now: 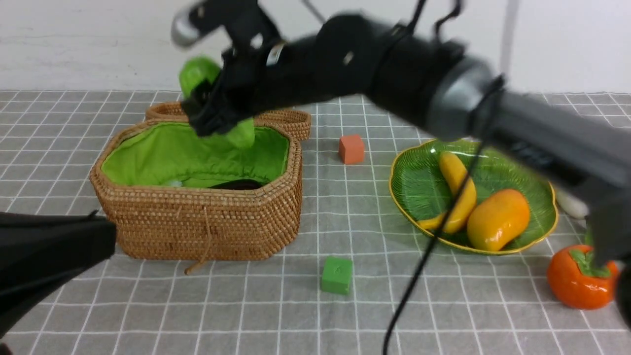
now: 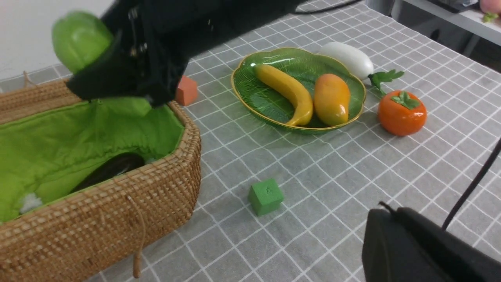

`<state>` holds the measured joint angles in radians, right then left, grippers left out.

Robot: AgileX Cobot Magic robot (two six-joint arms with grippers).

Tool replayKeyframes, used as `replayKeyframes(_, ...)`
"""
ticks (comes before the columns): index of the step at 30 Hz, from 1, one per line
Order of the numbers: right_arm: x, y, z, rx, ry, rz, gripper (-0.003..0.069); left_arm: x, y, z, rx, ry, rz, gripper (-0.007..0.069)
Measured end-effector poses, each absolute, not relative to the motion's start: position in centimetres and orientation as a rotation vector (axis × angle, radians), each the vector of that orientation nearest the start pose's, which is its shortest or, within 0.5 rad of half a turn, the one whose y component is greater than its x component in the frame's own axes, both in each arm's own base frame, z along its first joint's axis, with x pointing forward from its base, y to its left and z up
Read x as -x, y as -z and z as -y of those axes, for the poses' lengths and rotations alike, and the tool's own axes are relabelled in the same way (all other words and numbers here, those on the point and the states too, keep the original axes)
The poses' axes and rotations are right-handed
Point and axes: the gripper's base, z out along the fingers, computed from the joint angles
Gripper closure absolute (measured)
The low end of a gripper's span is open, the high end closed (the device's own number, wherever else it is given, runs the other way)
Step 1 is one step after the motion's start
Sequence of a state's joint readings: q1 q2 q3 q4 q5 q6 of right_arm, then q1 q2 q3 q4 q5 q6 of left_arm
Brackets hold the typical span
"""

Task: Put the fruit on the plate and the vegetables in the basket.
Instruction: Take a chayote with your right arm and place it on the basket on the left, then grab a tomato with your right arm and place it on the plate on the right.

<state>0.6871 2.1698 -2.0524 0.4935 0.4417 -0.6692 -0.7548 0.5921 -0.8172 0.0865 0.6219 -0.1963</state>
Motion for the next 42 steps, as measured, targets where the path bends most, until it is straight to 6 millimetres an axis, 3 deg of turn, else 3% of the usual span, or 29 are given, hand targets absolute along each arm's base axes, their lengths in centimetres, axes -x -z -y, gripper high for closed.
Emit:
replayKeyframes(1,-39.6,-30.3,-34.9,1.01,-0.502,-1.772,0.0165,-8.1,-38.3,6.9,-0.55,0.551,-1.835,0.0637)
replayKeyframes(2,-39.7,-29.5,-35.0,1.022,-0.503,-1.789,0.0098,-8.1,-38.3,6.8,-0.545,0.547,-1.835,0.0637)
replayKeyframes(4,-39.6,-29.4,-35.1,1.032,-0.506,-1.795,0.0049,-8.1,-38.3,6.8,-0.541,0.548,-1.836,0.0637)
replayKeyframes(6,-39.0,-30.5,-34.8,1.062,-0.516,-1.8,-0.001,-8.1,-38.3,6.8,-0.538,0.55,-1.837,0.0637)
replayKeyframes(7,-38.9,-30.6,-34.7,1.067,-0.515,-1.8,-0.0012,-8.1,-38.3,6.8,-0.537,0.55,-1.837,0.0637)
replayKeyframes(9,-37.6,-33.1,-33.5,1.115,-0.518,-1.829,-0.0003,-8.1,-38.3,6.8,-0.535,0.551,-1.838,0.0637)
replayKeyframes(11,-35.8,-36.1,-31.3,1.115,-0.535,-1.926,0.0053,-8.1,-38.3,6.8,-0.535,0.551,-1.839,0.0637)
replayKeyframes(12,-35.6,-36.3,-31.0,1.125,-0.528,-1.949,0.006,-8.1,-38.3,6.8,-0.535,0.551,-1.839,0.0637)
replayKeyframes(13,-34.3,-38.7,-28.8,1.087,-0.517,-2.036,0.0122,-8.1,-38.3,6.8,-0.534,0.553,-1.843,0.0637)
replayKeyframes(14,-33.5,-40.0,-27.2,1.038,-0.485,-2.115,0.019,-8.1,-38.2,6.8,-0.535,0.556,-1.849,0.0637)
replayKeyframes(15,-33.2,-40.4,-26.6,1.02,-0.481,-2.143,0.0202,-8.0,-38.2,6.8,-0.534,0.559,-1.85,0.0637)
replayKeyframes(16,-32.5,-41.7,-24.2,0.957,-0.41,-2.234,0.0298,-8.0,-38.2,6.9,-0.535,0.566,-1.861,0.0637)
replayKeyframes(19,-32.5,-43.4,-19.8,0.733,-0.26,-2.339,0.0524,-7.9,-38.0,6.9,-0.532,0.581,-1.882,0.0636)
replayKeyframes(20,-32.7,-43.4,-19.3,0.709,-0.241,-2.348,0.0536,-7.9,-38.0,6.9,-0.532,0.581,-1.884,0.0636)
replayKeyframes(22,-32.8,-43.6,-15.9,0.49,-0.181,-2.412,0.0636,-7.8,-38.0,6.9,-0.531,0.589,-1.89,0.0636)
replayKeyframes(25,-32.6,-42.0,-11.4,0.25,-0.117,-2.513,0.0659,-7.8,-38.0,6.9,-0.53,0.595,-1.891,0.0634)
replayKeyframes(27,-31.6,-38.2,-6.3,0.006,-0.045,-2.669,0.0597,-7.8,-38.0,6.9,-0.546,0.583,-1.885,0.0634)
replayKeyframes(28,-31.2,-36.4,-4.7,-0.055,-0.014,-2.732,0.0557,-7.8,-38.0,6.9,-0.553,0.578,-1.882,0.0634)
replayKeyframes(29,-31.1,-36.0,-4.4,-0.067,-0.01,-2.745,0.0557,-7.8,-38.0,6.9,-0.554,0.577,-1.881,0.0634)
replayKeyframes(30,-30.5,-33.4,-2.6,-0.137,0.01,-2.817,0.0485,-7.8,-38.0,6.9,-0.565,0.57,-1.877,0.0634)
replayKeyframes(33,-30.0,-28.8,-0.1,-0.261,-0.028,-2.869,0.0293,-7.8,-38.0,6.9,-0.574,0.564,-1.874,0.0634)
replayKeyframes(34,-30.1,-28.6,0.2,-0.28,-0.035,-2.858,0.0279,-7.8,-38.0,6.9,-0.575,0.563,-1.874,0.0634)
replayKeyframes(35,-30.1,-26.8,1.3,-0.355,-0.088,-2.849,0.016,-7.8,-37.9,6.9,-0.575,0.562,-1.877,0.0634)
replayKeyframes(36,-30.2,-26.6,1.6,-0.375,-0.102,-2.837,0.0147,-7.8,-37.9,6.9,-0.575,0.563,-1.876,0.0634)
replayKeyframes(38,-30.7,-25.2,3.3,-0.454,-0.178,-2.795,0.0027,-7.8,-37.9,6.9,-0.576,0.562,-1.877,0.0634)
replayKeyframes(42,-31.7,-23.9,5.4,-0.518,-0.27,-2.739,-0.0017,-7.8,-37.9,6.9,-0.579,0.559,-1.88,0.0634)
